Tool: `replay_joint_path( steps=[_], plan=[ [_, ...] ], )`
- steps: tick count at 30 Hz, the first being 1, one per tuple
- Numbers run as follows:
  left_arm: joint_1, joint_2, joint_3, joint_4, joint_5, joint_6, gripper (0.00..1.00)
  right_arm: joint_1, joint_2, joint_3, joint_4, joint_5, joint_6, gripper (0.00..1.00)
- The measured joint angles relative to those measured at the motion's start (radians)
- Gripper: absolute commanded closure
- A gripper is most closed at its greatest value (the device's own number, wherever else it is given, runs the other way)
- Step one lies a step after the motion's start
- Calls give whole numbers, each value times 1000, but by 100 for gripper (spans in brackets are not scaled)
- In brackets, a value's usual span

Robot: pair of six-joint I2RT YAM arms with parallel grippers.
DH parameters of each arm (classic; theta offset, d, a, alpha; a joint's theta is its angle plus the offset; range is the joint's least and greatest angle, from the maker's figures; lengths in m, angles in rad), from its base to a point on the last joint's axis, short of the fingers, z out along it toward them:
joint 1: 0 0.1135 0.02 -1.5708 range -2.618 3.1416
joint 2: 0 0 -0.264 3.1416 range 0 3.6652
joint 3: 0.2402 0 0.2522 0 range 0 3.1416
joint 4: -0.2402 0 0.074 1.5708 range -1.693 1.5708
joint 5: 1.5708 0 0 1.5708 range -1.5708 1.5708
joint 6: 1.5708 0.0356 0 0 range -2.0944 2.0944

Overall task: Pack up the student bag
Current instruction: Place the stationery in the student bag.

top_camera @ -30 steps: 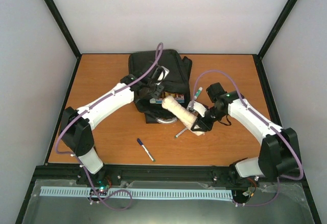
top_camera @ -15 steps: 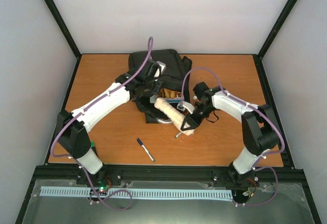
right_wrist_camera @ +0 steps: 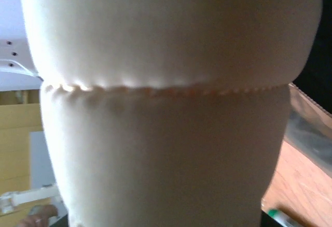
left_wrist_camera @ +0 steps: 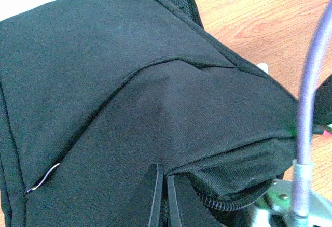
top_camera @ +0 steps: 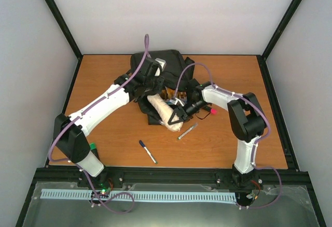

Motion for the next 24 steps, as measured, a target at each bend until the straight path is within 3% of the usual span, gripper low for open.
replay_joint_path(
  steps=[7, 13, 17, 24],
  plan=[
    [2, -2, -4, 3, 0, -2, 99, 24, 78, 20, 75, -144, 128, 58],
    [4, -4, -17, 24, 4, -4, 99, 32, 98, 5, 276, -221, 357, 51],
    [8, -4, -22, 33, 2, -7, 99, 37, 122, 12, 437, -219, 513, 47],
    [16, -35, -61, 62, -16, -19, 99, 39, 187, 137, 531, -134, 611, 33]
  ],
)
